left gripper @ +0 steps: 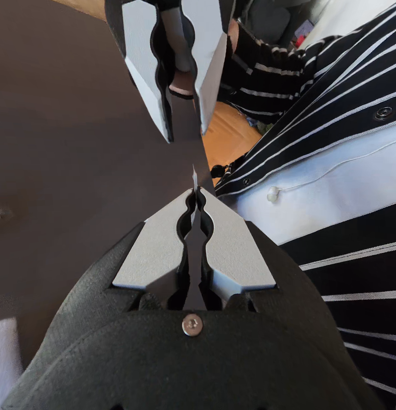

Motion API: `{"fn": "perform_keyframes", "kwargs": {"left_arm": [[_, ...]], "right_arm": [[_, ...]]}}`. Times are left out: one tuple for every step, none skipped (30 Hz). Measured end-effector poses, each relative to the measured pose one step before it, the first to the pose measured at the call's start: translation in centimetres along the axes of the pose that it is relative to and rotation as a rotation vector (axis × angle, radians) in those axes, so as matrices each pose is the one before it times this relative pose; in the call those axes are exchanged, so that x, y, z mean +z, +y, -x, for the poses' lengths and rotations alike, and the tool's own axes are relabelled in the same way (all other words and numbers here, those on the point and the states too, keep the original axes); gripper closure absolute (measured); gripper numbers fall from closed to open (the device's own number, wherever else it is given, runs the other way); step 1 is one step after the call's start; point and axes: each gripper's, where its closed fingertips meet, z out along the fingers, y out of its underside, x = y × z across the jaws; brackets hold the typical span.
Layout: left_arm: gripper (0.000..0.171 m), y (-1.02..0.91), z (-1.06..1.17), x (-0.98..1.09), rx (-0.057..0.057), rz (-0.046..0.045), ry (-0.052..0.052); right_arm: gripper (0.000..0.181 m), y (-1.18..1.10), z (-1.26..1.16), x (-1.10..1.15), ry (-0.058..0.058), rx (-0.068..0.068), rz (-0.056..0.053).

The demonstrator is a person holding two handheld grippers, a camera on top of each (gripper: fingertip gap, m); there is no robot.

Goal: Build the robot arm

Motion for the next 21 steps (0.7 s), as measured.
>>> {"fn": "perform_keyframes", "kwargs": {"left_arm": [[0.171,-0.719,0.395,0.912,-0.0138,-0.00969,-0.007],[0.171,-0.597,0.308,0.922,-0.0155,-0.00544,-0.003],[0.171,-0.452,0.409,0.882,-0.0119,0.00058,-0.0088],[0.171,-0.333,0.543,0.824,-0.0084,0.007,-0.0159],[0.171,-0.259,0.452,0.737,-0.0059,0.00975,-0.0117],[0.171,-0.276,0.315,0.659,-0.004,0.00754,-0.0041],[0.171,-0.345,0.34,0.543,-0.0042,0.00026,-0.0081],[0.171,-0.455,0.382,0.413,-0.0075,-0.00999,-0.0095],[0.171,-0.505,0.144,0.331,-0.0118,-0.01495,0.0071],[0.171,-0.426,0.025,0.244,-0.0134,-0.01064,0.015],[0.171,-0.272,0.2,0.17,-0.0087,-0.00225,0.0044],[0.171,-0.124,0.333,0.094,-0.0048,0.00609,-0.003],[0.171,-0.026,0.367,0.031,-0.0066,0.01236,-0.002],[0.171,-0.012,0.313,-0.005,-0.0071,0.0125,0.0035],[0.171,-0.056,0.295,-0.018,-0.0057,0.01007,0.005],[0.171,-0.082,0.421,-0.067,-0.0032,0.0071,-0.0062],[0.171,-0.091,0.364,-0.08,-0.0005,0.00357,-0.0069],[0.171,-0.055,0.268,-0.08,-0.0004,0.00423,-0.0046],[0.171,-0.022,0.315,-0.095,0.0007,0.00331,-0.0124],[0.171,0.018,0.274,-0.06,0.0007,0.00178,-0.0133],[0.171,0.036,0.178,-0.034,-0.0025,0.00136,-0.0094]], "right_arm": [[0.163,0.345,-0.364,-0.81,-0.0295,-0.0011,0.0304],[0.163,0.461,-0.446,-0.858,-0.0173,-0.01,0.0297],[0.163,0.547,-0.455,-0.89,-0.0125,-0.0115,0.0286],[0.165,0.574,-0.336,-0.892,-0.0186,-0.0058,0.0276],[0.165,0.512,-0.236,-0.86,-0.0241,-0.0007,0.023],[0.165,0.389,-0.301,-0.829,-0.0186,-0.0001,0.0159],[0.165,0.281,-0.418,-0.773,-0.0116,-0.0031,0.0117],[0.165,0.185,-0.463,-0.701,-0.0107,-0.0018,0.0094],[0.165,-0.012,-0.437,-0.638,-0.0166,0.0029,0.0035],[0.166,-0.211,-0.471,-0.558,-0.0165,0.0061,-0.003],[0.166,-0.344,-0.531,-0.487,-0.0154,0.0072,-0.006],[0.166,-0.427,-0.553,-0.367,-0.0183,0.0083,-0.0073],[0.168,-0.478,-0.532,-0.232,-0.0208,0.0078,-0.0095],[0.169,-0.485,-0.392,-0.051,-0.0288,0.0102,-0.0094],[0.169,-0.352,-0.295,0.119,-0.0339,0.0148,-0.0005],[0.168,-0.196,-0.294,0.219,-0.0275,0.0147,0.0086],[0.168,0.002,-0.207,0.317,-0.0206,0.0049,0.0161],[0.168,0.191,-0.016,0.38,-0.0196,-0.0049,0.0215],[0.168,0.369,0.116,0.389,-0.0195,-0.0082,0.0281],[0.168,0.409,0.059,0.34,-0.012,-0.0109,0.0279],[0.168,0.41,-0.067,0.29,-0.0047,-0.0062,0.0251]]}}
